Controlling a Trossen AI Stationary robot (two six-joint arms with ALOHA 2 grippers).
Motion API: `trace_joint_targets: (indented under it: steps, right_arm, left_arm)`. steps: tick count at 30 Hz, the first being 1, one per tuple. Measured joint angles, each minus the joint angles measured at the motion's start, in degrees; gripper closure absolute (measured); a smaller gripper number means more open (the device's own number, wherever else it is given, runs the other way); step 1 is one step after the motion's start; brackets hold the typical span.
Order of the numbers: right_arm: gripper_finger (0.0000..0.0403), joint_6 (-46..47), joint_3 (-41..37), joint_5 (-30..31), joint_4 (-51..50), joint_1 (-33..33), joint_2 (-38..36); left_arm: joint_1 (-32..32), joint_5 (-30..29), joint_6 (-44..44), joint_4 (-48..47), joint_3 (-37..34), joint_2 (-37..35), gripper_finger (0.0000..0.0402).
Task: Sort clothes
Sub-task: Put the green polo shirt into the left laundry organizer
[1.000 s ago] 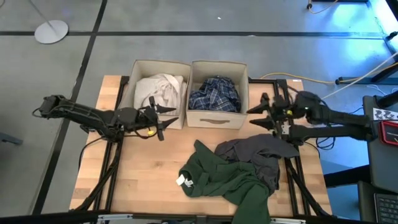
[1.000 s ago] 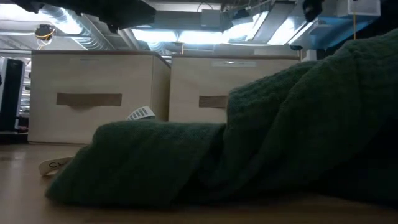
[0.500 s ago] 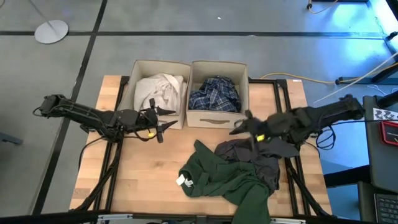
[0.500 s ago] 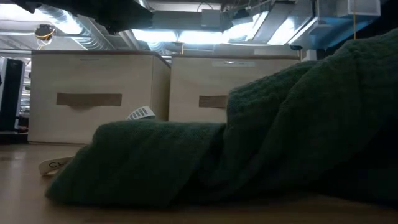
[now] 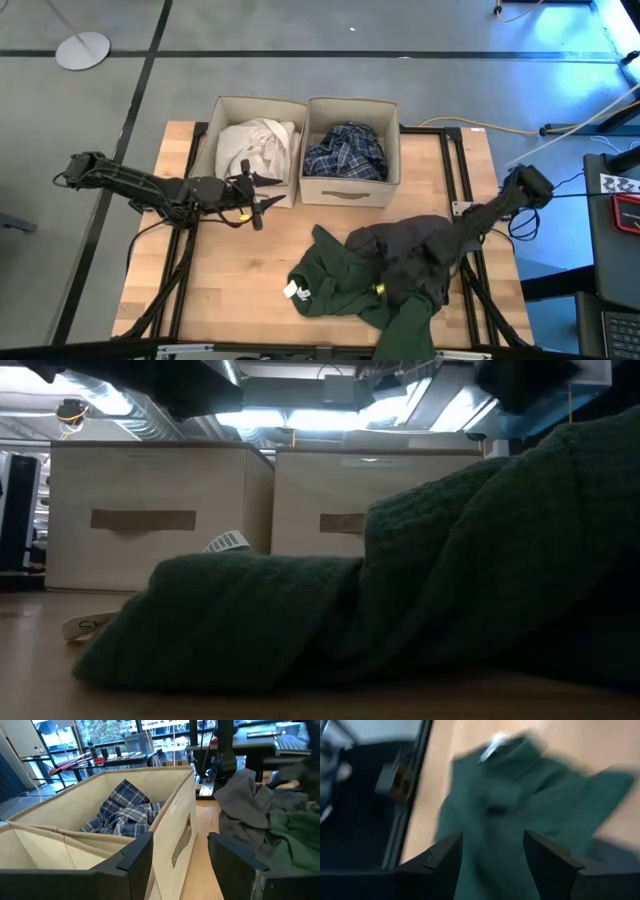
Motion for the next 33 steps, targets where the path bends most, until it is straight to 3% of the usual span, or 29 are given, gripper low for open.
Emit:
trace_joint_targets:
  steps: [8,13,27,30,33]
  right_arm:
    - [0.0192,2.7,0.0,-0.8,-4.9,5.3,3.0]
    - [0.0192,1.3,0.0,4.3,-4.6,6.4,4.0]
    - [0.0192,-11.5,0.1,1.6,-5.5,1.3,15.6]
    - [0.0192,-10.7,0.4,1.3,-6.1,-1.0,15.8]
    - [0.0192,-5.0,2.4,-3.2,-7.3,-3.1,15.7]
  left_arm:
    - [0.0,0.0,0.1,-0.5,0.0,0.0,0.0221]
    - [0.1,0.0,0.4,-0.5,0.0,0.0,0.0221]
    - [0.1,0.0,0.4,-2.5,0.0,0.0,0.0221]
    - [0.1,0.0,0.4,-2.5,0.0,0.0,0.0221]
    - [0.1,0.0,0.2,-2.9,0.0,0.0,0.0221]
